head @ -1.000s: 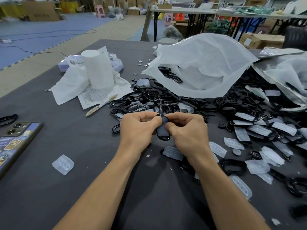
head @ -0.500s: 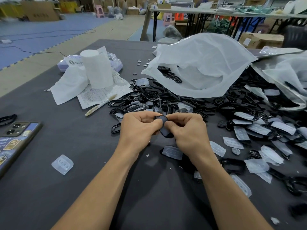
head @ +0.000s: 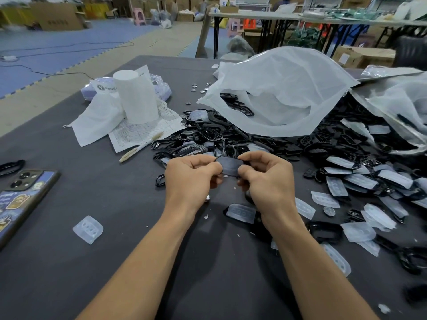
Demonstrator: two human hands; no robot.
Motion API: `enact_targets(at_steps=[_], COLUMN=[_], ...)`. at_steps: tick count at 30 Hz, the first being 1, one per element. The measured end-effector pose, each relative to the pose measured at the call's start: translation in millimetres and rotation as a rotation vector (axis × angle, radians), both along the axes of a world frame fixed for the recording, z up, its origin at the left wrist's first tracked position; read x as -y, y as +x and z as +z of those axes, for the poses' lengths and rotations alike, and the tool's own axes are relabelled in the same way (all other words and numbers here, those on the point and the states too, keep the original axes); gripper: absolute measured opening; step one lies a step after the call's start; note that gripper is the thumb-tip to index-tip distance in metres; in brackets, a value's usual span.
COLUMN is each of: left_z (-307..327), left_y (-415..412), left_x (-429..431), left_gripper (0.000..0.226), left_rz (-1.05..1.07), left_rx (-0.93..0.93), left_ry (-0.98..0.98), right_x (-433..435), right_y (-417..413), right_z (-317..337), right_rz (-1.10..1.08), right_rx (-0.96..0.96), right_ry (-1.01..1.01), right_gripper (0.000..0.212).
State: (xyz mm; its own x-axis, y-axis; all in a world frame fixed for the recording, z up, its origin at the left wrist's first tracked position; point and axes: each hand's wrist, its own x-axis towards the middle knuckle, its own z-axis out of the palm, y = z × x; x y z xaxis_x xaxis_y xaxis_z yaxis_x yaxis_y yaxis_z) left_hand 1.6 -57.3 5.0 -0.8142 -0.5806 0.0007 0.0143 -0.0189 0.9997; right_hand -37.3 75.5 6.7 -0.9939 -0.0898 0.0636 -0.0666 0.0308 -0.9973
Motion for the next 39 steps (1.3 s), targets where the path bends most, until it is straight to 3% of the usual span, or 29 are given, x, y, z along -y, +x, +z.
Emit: enact_targets(at_steps=[7, 15, 17, 21, 24, 28, 33, 39], left_z=[0.6, 1.5, 1.1, -0.1, -1.2, -2.6, 3.9, 3.5], left_y=[2.9, 3.5, 3.5, 3.8, 5.3, 11.6, 16.4, 20.1], left_x=[-0.2, 3.0, 2.7, 2.2, 1.0, 1.3, 3.2, -1.5], left_gripper=[0.028, 0.035, 0.025, 0.015, 0.017, 0.017, 0.023, 0.022], left_rz=[-0.125, -0.225, -0.207, -0.136, -0.119, 0.010, 0.182, 0.159], left_rx=[0.034, 0.063, 0.074, 0.097, 0.091, 0.067, 0.173, 0.262], left_ry=[-0.036, -0.011, 0.000, -0.025, -0.067, -0.309, -0.528, -0.656], right_x=[-3.4, -7.0, -10.8, -11.7, -10.7, -35.6, -106.9, -173.8], right_y=[-2.7, -6.4, -4.3, 7.6, 9.2, -5.3, -45.5, -76.8], right_z=[-1.9, -1.8, 2.3, 10.3, 16.1, 22.9, 33.9, 42.9], right_rz=[-0.001, 0.000, -0.005, 0.116, 0.092, 0.079, -0.068, -0.284], right_rx=[-0.004, -0.005, -0.121, -0.398, -0.353, -0.217, -0.069, 0.062], right_ry=[0.001, 0.047, 0.189, 0.624, 0.676, 0.719, 1.049, 1.127], right_gripper=[0.043, 0.037, 0.030, 0.048, 0.045, 0.041, 0.040, 0.043])
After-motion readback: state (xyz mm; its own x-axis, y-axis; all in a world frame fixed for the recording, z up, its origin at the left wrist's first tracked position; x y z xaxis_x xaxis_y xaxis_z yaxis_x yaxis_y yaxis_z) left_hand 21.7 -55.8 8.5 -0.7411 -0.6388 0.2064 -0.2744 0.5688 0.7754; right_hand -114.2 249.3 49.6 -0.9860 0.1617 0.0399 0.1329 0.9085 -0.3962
